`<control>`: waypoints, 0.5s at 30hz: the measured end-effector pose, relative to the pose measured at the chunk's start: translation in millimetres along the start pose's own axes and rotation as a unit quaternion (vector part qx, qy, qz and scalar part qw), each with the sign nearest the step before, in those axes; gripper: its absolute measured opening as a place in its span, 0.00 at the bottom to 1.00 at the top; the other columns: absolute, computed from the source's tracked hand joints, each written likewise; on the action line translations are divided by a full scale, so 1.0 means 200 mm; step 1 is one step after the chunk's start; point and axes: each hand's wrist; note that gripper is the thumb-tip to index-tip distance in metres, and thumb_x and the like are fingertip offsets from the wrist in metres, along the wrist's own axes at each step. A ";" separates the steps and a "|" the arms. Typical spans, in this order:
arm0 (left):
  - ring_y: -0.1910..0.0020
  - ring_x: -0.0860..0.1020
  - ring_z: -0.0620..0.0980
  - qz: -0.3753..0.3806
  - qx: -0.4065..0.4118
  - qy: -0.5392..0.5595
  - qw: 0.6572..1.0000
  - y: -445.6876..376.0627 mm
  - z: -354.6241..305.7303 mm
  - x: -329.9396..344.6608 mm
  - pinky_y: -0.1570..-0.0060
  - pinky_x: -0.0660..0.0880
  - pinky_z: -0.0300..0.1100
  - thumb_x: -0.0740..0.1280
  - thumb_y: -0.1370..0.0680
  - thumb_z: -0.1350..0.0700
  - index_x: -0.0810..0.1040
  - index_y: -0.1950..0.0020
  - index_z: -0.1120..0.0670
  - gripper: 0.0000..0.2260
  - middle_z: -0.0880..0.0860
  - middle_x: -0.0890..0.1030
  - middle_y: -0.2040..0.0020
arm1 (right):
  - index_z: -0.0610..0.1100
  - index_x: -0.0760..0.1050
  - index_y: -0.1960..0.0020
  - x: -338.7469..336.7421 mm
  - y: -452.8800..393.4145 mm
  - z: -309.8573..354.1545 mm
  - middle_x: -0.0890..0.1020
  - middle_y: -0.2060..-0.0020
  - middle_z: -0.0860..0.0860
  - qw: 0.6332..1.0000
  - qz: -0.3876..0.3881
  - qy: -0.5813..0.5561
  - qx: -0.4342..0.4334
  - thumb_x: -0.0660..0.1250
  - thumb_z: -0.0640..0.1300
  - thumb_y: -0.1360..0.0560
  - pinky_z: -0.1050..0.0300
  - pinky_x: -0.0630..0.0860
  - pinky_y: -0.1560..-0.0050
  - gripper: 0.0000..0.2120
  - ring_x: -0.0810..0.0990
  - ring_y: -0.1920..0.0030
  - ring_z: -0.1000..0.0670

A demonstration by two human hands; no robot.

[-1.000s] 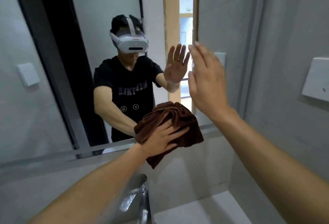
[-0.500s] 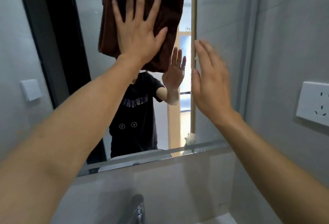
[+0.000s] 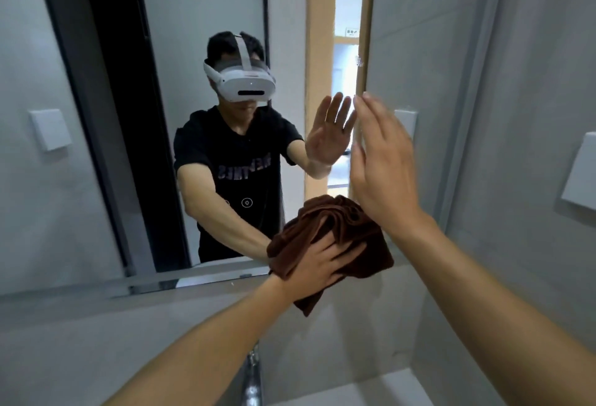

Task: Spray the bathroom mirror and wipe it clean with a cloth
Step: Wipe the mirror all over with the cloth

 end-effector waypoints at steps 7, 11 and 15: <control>0.23 0.60 0.60 -0.078 -0.017 -0.001 0.997 -0.16 0.35 -0.25 0.21 0.40 0.55 0.67 0.23 0.44 0.65 0.21 0.52 0.32 0.57 0.68 0.24 | 0.43 0.62 0.21 -0.09 -0.13 0.06 0.65 0.23 0.47 1.000 -0.008 0.009 -0.013 0.58 0.38 0.20 0.45 0.59 0.23 0.27 0.62 0.22 0.48; 0.28 0.69 0.64 -0.151 -0.130 -0.026 0.980 -0.41 0.81 -0.62 0.25 0.50 0.67 0.65 0.22 0.41 0.68 0.23 0.50 0.29 0.57 0.70 0.24 | 0.42 0.64 0.22 -0.16 -0.29 0.13 0.66 0.23 0.46 0.998 -0.055 -0.005 -0.037 0.60 0.37 0.21 0.42 0.62 0.24 0.28 0.63 0.23 0.46; 0.24 0.63 0.61 -0.193 -0.246 -0.120 0.942 -0.60 1.24 -1.02 0.24 0.46 0.65 0.60 0.22 0.37 0.62 0.20 0.46 0.31 0.57 0.62 0.20 | 0.41 0.65 0.23 -0.19 -0.45 0.19 0.68 0.24 0.45 0.993 -0.099 -0.008 -0.066 0.58 0.37 0.21 0.43 0.63 0.24 0.26 0.65 0.23 0.45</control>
Point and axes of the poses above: each hand's wrist, its own y-axis away from the middle knuckle, its own x-axis out of the palm, z = x × y
